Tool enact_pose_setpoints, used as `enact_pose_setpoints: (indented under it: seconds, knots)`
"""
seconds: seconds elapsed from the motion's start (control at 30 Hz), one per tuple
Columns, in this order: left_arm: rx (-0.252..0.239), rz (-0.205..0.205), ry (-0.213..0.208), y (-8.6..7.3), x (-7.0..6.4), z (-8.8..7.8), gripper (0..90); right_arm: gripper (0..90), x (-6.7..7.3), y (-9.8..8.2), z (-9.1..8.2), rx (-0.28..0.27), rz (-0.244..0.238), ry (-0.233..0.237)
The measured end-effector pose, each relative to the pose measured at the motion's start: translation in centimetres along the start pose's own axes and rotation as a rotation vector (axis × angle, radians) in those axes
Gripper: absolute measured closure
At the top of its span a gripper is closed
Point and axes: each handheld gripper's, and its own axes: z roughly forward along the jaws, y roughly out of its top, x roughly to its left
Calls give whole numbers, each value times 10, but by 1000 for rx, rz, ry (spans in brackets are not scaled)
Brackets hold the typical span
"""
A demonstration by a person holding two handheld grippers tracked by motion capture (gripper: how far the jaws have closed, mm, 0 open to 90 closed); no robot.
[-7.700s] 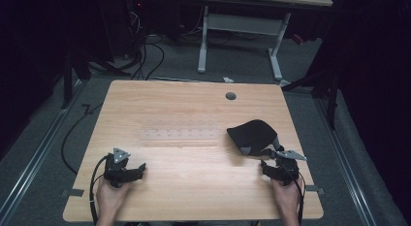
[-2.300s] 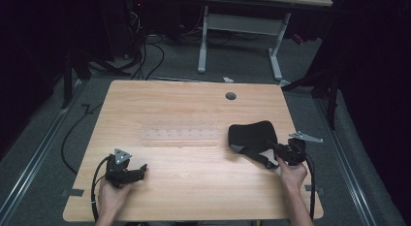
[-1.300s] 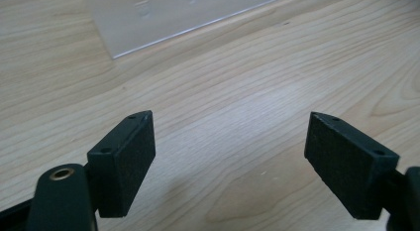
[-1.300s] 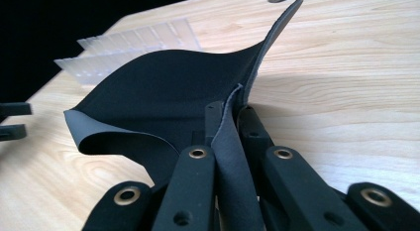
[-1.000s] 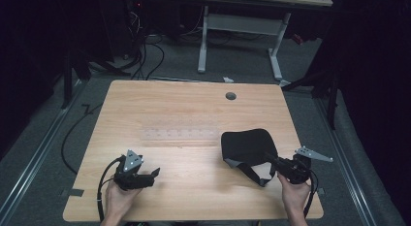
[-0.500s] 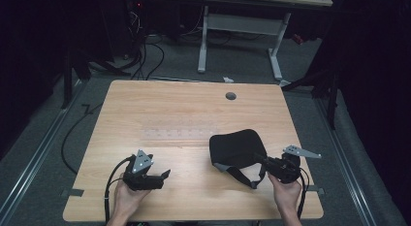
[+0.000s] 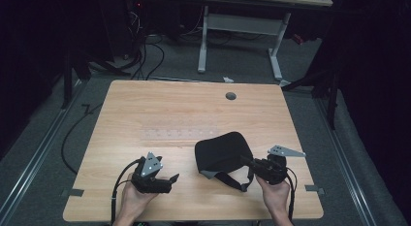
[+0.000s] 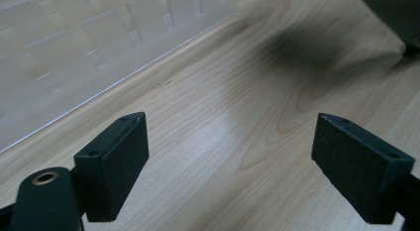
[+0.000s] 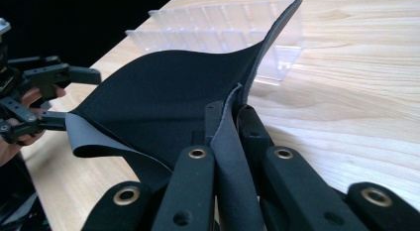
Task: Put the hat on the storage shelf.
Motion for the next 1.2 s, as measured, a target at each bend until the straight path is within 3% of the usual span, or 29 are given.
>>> enact_pose_setpoints:
  seconds: [0.27, 0.6, 1.2]
  knots:
    - [39, 8, -57, -2, -12, 3, 152, 863, 10, -3, 13, 23, 3, 39]
    - [40, 14, -91, -4, -22, 5, 151, 861, 17, -6, 22, 62, 4, 76]
    - [52, 47, -86, -9, -25, 7, 159, 859, 26, -6, 37, 134, -9, 97]
